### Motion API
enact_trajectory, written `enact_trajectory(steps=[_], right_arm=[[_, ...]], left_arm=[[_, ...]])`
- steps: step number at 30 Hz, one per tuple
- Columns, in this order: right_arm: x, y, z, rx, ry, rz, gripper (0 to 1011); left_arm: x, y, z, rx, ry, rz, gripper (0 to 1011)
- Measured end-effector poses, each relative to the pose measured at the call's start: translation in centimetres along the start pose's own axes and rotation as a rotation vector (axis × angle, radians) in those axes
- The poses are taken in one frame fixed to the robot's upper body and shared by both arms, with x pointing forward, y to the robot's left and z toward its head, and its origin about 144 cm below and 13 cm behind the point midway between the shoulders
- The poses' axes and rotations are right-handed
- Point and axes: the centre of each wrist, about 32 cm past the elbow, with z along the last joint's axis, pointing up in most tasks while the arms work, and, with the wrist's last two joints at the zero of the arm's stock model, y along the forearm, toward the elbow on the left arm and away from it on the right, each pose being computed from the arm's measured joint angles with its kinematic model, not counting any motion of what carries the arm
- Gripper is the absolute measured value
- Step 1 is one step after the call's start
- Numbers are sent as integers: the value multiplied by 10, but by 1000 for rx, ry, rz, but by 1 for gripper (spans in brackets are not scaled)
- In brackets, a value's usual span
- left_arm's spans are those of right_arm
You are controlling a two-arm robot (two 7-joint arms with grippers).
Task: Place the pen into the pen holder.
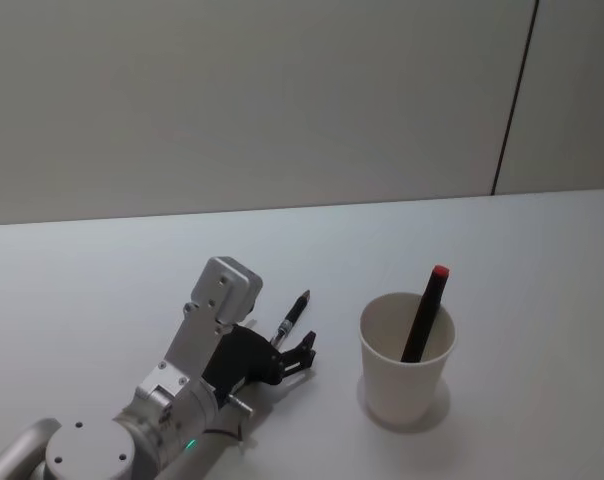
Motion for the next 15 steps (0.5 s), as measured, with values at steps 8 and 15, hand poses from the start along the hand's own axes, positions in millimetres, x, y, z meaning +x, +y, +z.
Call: enact_trajectory(steps=[8, 15], right_arm=[[0, 0, 0, 0, 0, 0, 1001], [0, 0, 0, 0, 0, 0, 1001]], left_arm=[[2, -2, 3, 43, -24, -25, 1001], [4, -4, 3, 67, -25, -40, 1001]])
